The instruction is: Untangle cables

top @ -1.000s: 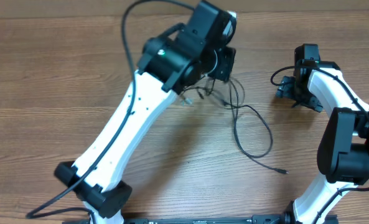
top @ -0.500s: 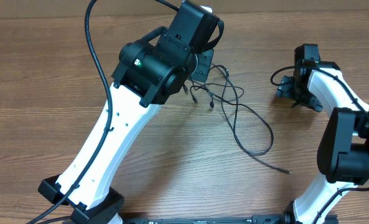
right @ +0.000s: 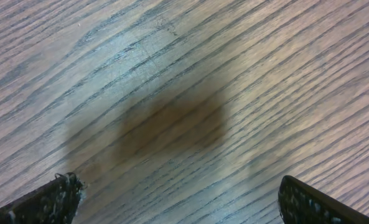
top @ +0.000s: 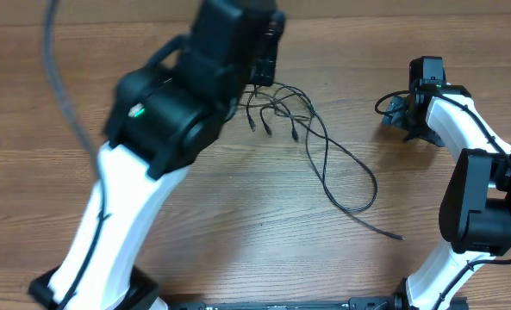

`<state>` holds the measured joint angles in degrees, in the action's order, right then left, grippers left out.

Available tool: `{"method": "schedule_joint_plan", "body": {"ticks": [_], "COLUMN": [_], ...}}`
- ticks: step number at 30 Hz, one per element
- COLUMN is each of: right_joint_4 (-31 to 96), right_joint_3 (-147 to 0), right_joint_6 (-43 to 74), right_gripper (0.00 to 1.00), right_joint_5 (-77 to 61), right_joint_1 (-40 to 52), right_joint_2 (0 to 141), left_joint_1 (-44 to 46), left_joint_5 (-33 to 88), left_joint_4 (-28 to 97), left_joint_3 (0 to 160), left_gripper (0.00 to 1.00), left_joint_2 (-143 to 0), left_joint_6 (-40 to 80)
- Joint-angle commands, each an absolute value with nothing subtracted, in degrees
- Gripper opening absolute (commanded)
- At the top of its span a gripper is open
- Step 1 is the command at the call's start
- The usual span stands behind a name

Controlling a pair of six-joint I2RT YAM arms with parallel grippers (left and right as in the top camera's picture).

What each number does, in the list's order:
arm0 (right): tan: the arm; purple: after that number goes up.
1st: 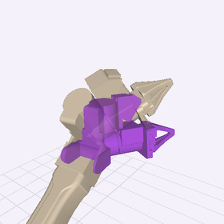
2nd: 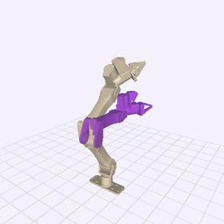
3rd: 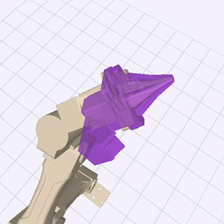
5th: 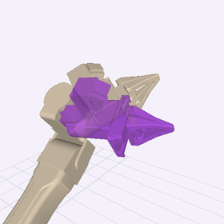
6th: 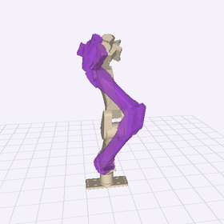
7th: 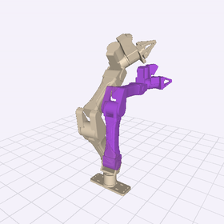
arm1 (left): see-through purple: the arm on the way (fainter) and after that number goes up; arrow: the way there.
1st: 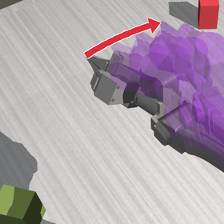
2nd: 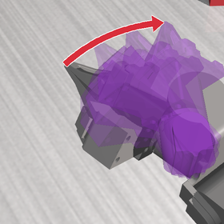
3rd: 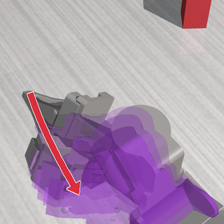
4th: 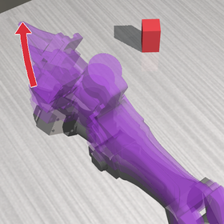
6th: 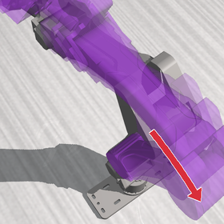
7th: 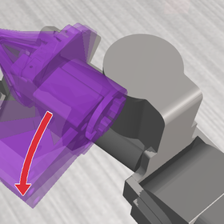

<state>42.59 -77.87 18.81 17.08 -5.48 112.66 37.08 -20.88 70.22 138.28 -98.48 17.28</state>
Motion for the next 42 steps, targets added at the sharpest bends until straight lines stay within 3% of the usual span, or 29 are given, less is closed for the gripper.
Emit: {"method": "schedule_joint_plan", "body": {"ticks": [1, 13, 20, 30, 42], "right_joint_4": [42.3, 42.3, 42.3, 42.3, 42.3], "right_joint_3": [-77.6, -77.6, -77.6, -77.6, -77.6], "right_joint_6": [18.7, 18.7, 18.7, 18.7, 18.7], "right_gripper": [1.00, 1.00, 1.00, 1.00, 1.00], "right_joint_5": [17.3, 17.3, 17.3, 17.3, 17.3], "right_joint_1": [-5.3, -5.3, -5.3, -5.3, -5.3], "right_joint_2": [111.4, 111.4, 111.4, 111.4, 111.4], "left_joint_1": [36.7, 36.7, 36.7, 36.3, 32.6], "left_joint_5": [-22.3, -26.5, -25.9, -18.1, -9.1], "left_joint_4": [70.3, 83.6, 96.9, 96.8, 95.7], "left_joint_3": [140.2, 139.9, 139.9, 129.5, 118.5], "left_gripper": [0.04, 0.04, 0.04, 0.04, 0.12], "left_joint_2": [-93.9, -97.9, -105.0, -109.1, -109.1], "left_joint_6": [16.3, 16.5, 23.0, 21.6, 22.8]}}
